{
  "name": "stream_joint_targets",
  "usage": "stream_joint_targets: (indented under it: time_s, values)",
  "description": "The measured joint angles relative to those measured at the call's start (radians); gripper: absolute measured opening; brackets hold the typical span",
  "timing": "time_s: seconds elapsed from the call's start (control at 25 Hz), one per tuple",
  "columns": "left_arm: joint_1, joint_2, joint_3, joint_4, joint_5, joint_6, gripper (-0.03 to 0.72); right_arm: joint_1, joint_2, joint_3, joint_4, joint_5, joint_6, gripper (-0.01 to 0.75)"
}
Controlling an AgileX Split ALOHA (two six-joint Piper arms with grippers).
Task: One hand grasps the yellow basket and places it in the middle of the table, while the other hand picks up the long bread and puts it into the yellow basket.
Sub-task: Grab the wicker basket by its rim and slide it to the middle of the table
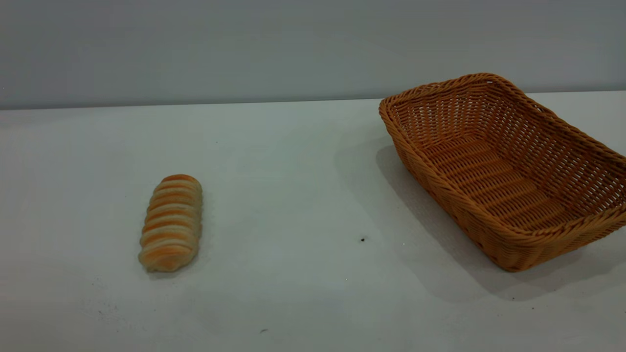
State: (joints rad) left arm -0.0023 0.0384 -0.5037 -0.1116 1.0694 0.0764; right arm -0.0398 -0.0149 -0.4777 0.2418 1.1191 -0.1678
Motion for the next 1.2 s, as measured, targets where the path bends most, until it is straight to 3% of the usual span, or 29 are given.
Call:
stream_joint_targets:
  time_s: [0.16,0.4,0.56,0.76,1.04,1.2]
  values:
    - [0.000,0.150,-0.002,-0.048,-0.158,-0.010,0.330,0.000,0.131,-0.002,0.048,-0.078,0.024,0.340]
    - [0.000,0.394,-0.002,-0.181,-0.456,0.063,0.330,0.000,0.435,-0.002,0.222,-0.355,0.027,0.517]
    - [-0.011,0.602,-0.016,-0.232,-0.628,0.175,0.330,0.000,0.716,-0.002,0.303,-0.520,0.021,0.545]
    - [-0.013,0.930,-0.141,-0.243,-0.645,0.370,0.342,0.000,1.080,-0.038,0.395,-0.670,-0.019,0.548]
    - [-0.013,1.211,-0.379,-0.243,-0.669,0.490,0.402,-0.002,1.367,-0.155,0.429,-0.712,-0.050,0.550]
    - [-0.013,1.314,-0.489,-0.248,-0.688,0.506,0.411,-0.050,1.412,-0.173,0.432,-0.709,-0.030,0.550]
